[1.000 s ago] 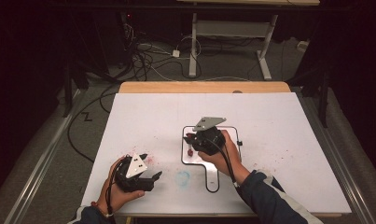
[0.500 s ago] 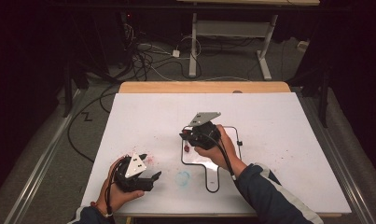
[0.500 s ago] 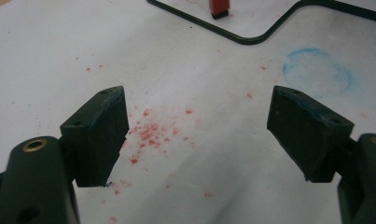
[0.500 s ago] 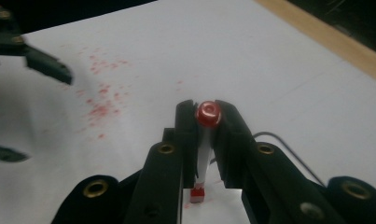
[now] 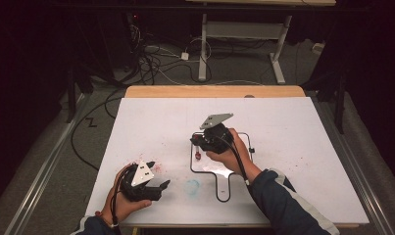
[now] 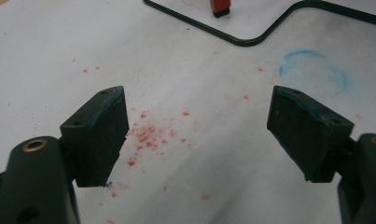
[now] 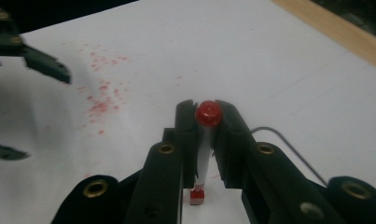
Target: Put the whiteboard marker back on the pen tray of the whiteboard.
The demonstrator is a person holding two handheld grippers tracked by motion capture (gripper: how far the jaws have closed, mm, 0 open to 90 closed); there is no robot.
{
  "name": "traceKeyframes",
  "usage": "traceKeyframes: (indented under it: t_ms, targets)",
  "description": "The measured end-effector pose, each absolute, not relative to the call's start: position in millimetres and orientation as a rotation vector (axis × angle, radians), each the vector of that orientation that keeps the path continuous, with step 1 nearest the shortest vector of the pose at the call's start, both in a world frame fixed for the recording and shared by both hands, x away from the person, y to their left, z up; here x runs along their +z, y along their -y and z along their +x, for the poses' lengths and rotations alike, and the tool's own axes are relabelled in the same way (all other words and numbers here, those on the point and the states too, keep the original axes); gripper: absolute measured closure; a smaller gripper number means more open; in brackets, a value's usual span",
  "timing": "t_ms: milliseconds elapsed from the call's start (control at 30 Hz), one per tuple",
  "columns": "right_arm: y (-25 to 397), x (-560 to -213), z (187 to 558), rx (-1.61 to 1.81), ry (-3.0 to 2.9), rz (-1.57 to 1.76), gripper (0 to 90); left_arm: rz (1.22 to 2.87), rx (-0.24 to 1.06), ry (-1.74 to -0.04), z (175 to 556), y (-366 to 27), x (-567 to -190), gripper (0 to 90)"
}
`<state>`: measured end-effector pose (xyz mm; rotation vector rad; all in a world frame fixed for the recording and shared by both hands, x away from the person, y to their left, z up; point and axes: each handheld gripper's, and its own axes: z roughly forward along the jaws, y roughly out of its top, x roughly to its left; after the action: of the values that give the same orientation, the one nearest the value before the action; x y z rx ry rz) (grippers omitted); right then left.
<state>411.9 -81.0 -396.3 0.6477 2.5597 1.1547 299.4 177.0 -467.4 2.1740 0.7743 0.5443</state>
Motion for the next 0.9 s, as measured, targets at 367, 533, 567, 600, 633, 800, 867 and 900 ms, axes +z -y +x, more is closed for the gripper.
traceKeyframes:
  t_ms: [367,533,567,600,633,800,867,900]
  targets:
    - [87,-397,426,1.094,-2.467,0.69,81.2,2.177,0.547,-0.767,299,-176,-467,19.9]
    - [90,-401,441,1.084,-2.37,0.751,81.2,2.175,0.542,-0.771,299,-177,-467,19.8]
    - [91,-402,444,1.089,-2.358,0.768,81.2,2.175,0.543,-0.769,299,-177,-467,19.8]
    - [92,-402,445,1.106,-2.35,0.777,81.2,2.174,0.543,-0.769,299,-177,-467,19.8]
    - [92,-403,445,1.118,-2.346,0.787,81.2,2.175,0.542,-0.769,299,-177,-467,19.8]
    - [85,-404,437,1.217,-2.419,0.783,81.2,2.174,0.54,-0.771,300,-177,-467,19.9]
    - [82,-404,437,1.179,-2.399,0.754,81.2,2.177,0.542,-0.767,299,-177,-467,19.8]
    - [81,-404,438,1.144,-2.361,0.754,81.2,2.178,0.543,-0.766,299,-177,-467,19.8]
